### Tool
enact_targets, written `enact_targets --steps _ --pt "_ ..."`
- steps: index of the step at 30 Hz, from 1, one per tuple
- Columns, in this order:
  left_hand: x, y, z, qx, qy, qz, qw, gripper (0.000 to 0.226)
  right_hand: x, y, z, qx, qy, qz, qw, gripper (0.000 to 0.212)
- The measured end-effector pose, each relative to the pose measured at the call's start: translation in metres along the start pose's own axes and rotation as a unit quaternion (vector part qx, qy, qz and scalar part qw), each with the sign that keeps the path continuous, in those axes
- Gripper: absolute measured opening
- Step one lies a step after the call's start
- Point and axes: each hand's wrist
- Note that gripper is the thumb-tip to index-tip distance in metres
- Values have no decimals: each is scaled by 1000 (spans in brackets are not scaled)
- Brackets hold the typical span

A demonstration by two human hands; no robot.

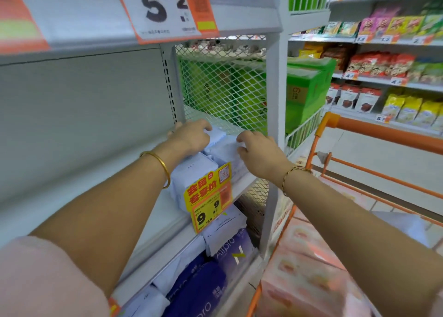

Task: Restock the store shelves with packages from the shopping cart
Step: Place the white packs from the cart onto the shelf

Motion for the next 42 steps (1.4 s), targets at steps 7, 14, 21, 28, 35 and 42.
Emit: enact_targets --steps 7,14,21,28,35,42 --pt "79 -15 89 94 -120 133 979 34 46 71 115 55 -21 -36 998 34" --pt "145 -58 171 -33 -188 154 970 27 138 93 220 109 -219 -35 969 34" --pt "164 -65 199 -66 -186 189 962 24 161 48 213 -6 -247 -45 968 91" --pt "160 -64 207 -71 -191 178 963 29 172 34 201 22 -273 -96 957 64" --pt "174 -56 215 -97 -172 249 948 32 154 56 214 152 -254 -4 955 62" --pt "164 -18 206 -133 -50 423 895 86 62 82 191 292 -47 0 955 62"
Point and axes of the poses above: each hand's wrist, its own z-axis away from the middle knuckle, its own y-axis out of the back of the hand, x = y × z, and after that the axes turned 1 degree about -z, right-handed
